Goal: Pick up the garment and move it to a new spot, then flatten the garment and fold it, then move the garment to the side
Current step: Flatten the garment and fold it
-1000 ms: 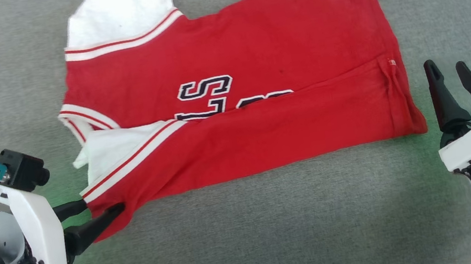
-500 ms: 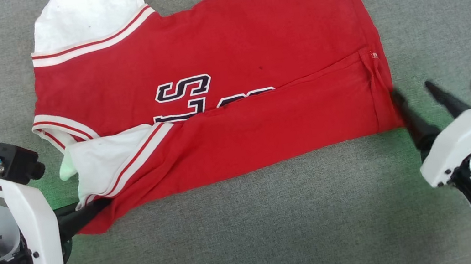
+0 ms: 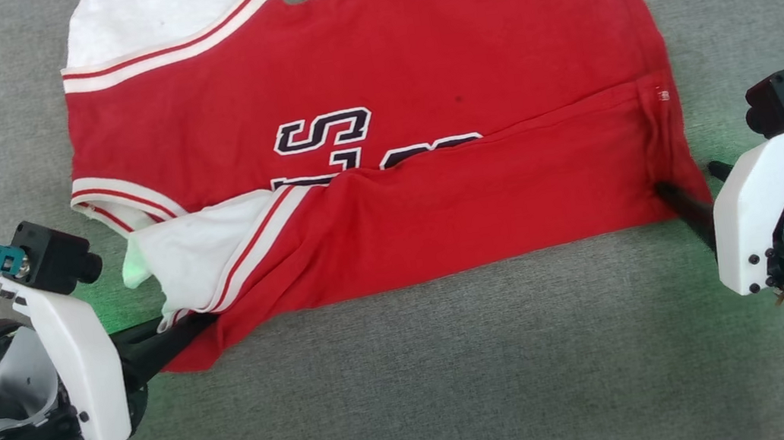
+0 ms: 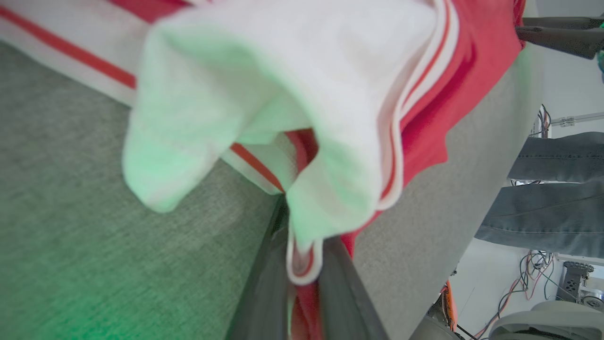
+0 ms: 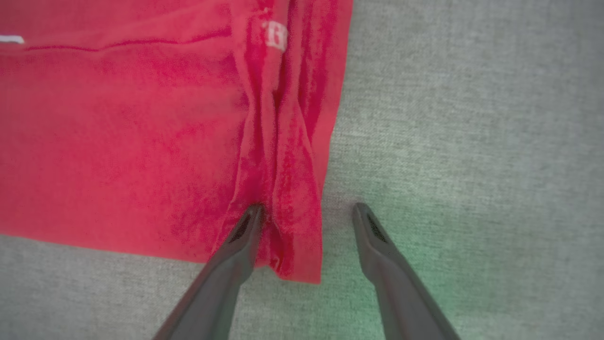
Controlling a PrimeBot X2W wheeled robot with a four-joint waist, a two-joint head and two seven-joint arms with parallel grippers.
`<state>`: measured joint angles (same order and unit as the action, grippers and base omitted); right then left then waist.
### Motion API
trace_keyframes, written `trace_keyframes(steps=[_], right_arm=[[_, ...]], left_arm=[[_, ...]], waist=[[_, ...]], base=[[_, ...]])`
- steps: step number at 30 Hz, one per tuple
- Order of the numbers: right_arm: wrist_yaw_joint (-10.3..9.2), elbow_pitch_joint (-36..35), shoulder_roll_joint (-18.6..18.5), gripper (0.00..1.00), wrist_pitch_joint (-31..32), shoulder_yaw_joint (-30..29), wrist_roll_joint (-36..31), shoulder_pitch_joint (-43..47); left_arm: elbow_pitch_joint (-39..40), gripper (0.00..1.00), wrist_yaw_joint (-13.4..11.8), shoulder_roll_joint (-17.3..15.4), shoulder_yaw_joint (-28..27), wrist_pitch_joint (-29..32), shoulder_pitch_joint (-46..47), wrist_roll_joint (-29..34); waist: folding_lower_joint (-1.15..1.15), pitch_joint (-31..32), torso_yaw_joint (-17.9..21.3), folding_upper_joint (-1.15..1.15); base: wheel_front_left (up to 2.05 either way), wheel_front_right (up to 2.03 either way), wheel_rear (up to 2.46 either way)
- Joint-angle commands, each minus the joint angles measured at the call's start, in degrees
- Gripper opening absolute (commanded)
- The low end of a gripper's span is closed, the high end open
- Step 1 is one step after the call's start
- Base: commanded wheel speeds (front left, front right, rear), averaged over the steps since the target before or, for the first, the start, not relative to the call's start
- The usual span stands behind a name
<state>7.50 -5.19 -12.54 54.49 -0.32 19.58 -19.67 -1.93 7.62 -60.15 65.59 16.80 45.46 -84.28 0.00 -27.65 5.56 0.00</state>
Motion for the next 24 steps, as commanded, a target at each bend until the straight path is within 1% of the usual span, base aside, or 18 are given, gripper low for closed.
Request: trace_keyframes(steps=[1, 2, 3, 7, 10, 15, 18, 24], right_arm=[[-0.03, 0.99, 0.42, 0.51, 0.50, 0.55, 0.27, 0.30], [-0.03, 0.90, 0.43, 0.19, 0.86, 0.76, 0.64, 0.19], [-0.03, 0.78, 0.56, 0.00, 0.90, 0.56, 0.80, 0.21], [-0.04, -0.07, 0.57, 0.00, 0.37, -0.75, 1.27, 1.39], [-0.04, -1.14, 0.07, 0.00, 0.28, -1.59, 1.73, 2.76], [-0.04, -4.15, -2.03, 0.00, 1.18, -2.60, 3.95, 6.14], [-0.04, -6.12, -3.73, 0.00, 2.21, -3.37, 5.29, 9.13], [-0.04, -10.16, -5.69, 0.00, 4.74, -5.03, 7.62, 16.25]], left_arm=[[-0.44, 0.00, -0.27, 1.31, 1.03, -0.03, -0.25, 0.70], [-0.54, 0.00, -0.28, 1.44, 1.16, -0.35, -0.07, 0.51], [-0.63, 0.00, -0.28, 1.58, 1.38, -0.61, 0.12, 0.41], [-0.95, 0.00, -0.27, 2.27, 2.07, -2.24, 0.07, -0.07], [-0.49, 0.00, -0.23, 1.92, 2.65, -3.73, -0.79, -0.63], [2.48, 0.00, -0.22, -0.27, 3.52, -5.98, -2.51, -1.46], [5.18, 0.00, -0.23, -2.31, 4.28, -7.05, -3.99, -1.46], [10.45, 0.00, -0.23, -6.05, 5.68, -8.43, -7.02, -0.52]], waist=[[0.00, -0.16, -0.29, 0.00], [0.00, -0.15, -0.45, 0.00], [0.00, -0.06, -0.64, 0.00], [0.00, 0.93, -1.48, 0.00], [0.00, 2.13, -1.86, 0.00], [0.00, 4.14, -2.38, 0.00], [0.00, 5.02, -2.66, 0.00], [0.00, 6.09, -2.97, 0.00]], base=[[0.00, 0.00, 0.00], [0.00, 0.00, 0.00], [0.00, 0.00, 0.00], [0.00, 0.00, 0.00], [0.00, 0.00, 0.00], [0.00, 0.00, 0.00], [0.00, 0.00, 0.00], [0.00, 0.00, 0.00]])
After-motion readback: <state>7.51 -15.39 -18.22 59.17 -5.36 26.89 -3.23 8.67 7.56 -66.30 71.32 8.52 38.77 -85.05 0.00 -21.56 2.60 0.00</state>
